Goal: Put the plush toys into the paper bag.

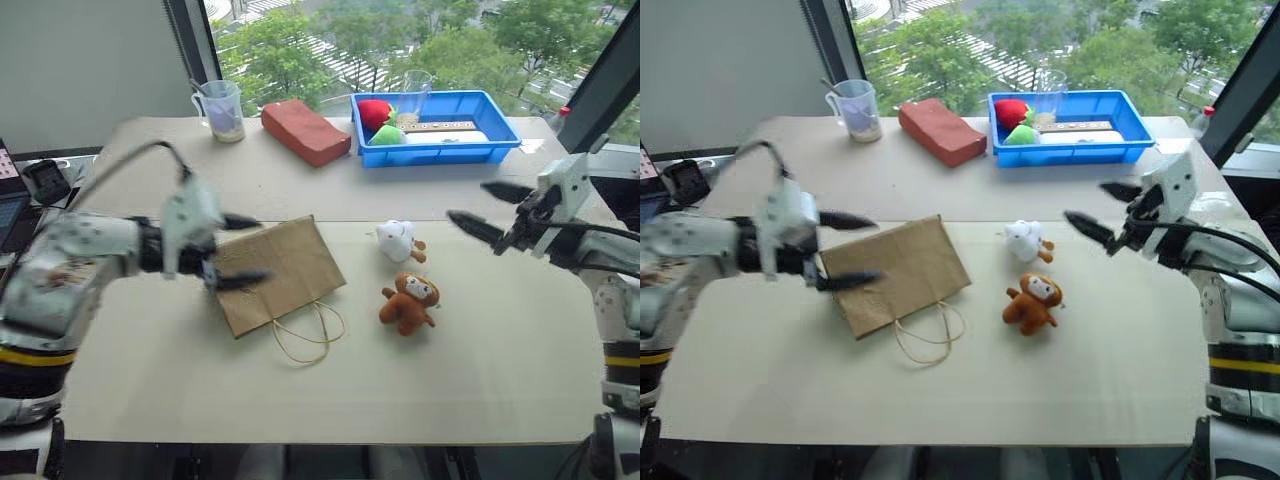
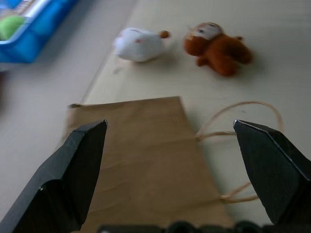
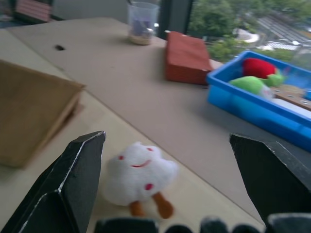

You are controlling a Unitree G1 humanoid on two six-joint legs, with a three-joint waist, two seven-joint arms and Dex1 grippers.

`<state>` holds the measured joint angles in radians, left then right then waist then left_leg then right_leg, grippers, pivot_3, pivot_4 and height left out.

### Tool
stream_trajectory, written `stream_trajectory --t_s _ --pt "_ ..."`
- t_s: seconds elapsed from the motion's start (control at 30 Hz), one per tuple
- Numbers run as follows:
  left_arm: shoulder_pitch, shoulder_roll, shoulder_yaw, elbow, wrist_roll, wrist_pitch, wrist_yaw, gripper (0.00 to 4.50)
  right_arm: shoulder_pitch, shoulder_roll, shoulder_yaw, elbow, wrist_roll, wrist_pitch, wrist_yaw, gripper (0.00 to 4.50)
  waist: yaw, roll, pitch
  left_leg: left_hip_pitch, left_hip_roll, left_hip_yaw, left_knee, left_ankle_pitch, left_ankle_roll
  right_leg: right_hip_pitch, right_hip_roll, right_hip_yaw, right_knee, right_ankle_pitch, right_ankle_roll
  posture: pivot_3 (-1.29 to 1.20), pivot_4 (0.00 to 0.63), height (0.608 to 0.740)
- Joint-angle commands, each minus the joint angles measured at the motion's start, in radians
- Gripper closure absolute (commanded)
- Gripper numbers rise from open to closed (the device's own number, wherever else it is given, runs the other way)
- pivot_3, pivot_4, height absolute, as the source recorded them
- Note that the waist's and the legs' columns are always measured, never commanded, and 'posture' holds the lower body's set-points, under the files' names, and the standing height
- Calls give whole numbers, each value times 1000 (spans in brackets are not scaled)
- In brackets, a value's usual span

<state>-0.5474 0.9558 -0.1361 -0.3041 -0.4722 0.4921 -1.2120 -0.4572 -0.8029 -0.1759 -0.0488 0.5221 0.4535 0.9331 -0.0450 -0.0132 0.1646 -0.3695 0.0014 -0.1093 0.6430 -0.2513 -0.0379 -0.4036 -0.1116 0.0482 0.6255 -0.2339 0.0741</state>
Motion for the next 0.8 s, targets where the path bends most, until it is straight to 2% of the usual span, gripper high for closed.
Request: stream_trajectory --t_s 0.03,0.17,0.4,0.47,0.53,0.73,0.77,0.8 --pt "-44 -2 -156 29 126 -152 -170 68 47 -37 26 -191 103 114 75 0 1 0 0 0 0 0 0 0 0 0 0 0 0 0 0 0 150 740" --pt "-91 -73 -298 162 263 -315 -267 68 126 -61 76 -382 148 179 94 0 8 0 0 0 0 0 1 0 0 0 0 0 -3 0 0 0 150 740" --pt "-131 -243 -373 368 391 -503 -268 68 189 -25 124 -570 168 241 -7 0 15 -2 1 -1 0 0 5 0 0 0 0 0 -1 -1 0 0 150 740" --pt "-138 -284 -371 393 400 -513 -257 612 215 -22 132 -598 152 241 -35 0 21 -2 1 -1 0 0 5 0 0 0 0 0 -1 -1 0 0 150 740" --pt "-141 -306 -365 403 399 -511 -264 1361 241 -27 134 -610 142 233 -46 0 26 -2 1 -1 0 0 5 0 0 0 0 0 -1 -1 0 0 150 740" --pt "-136 -328 -352 393 388 -485 -276 4271 260 -24 133 -600 124 212 -58 0 29 -2 1 -1 0 0 7 0 0 0 0 0 -1 -1 0 0 150 740" --pt "-133 -329 -348 383 377 -468 -280 4453 262 -26 132 -596 120 206 -55 0 29 -2 1 -1 0 0 7 0 0 0 0 0 0 -1 0 0 150 740" --pt "-131 -329 -344 373 367 -452 -283 4453 267 -29 134 -593 115 200 -51 0 28 -2 1 -1 0 0 7 0 0 0 0 0 0 -1 0 0 150 740"
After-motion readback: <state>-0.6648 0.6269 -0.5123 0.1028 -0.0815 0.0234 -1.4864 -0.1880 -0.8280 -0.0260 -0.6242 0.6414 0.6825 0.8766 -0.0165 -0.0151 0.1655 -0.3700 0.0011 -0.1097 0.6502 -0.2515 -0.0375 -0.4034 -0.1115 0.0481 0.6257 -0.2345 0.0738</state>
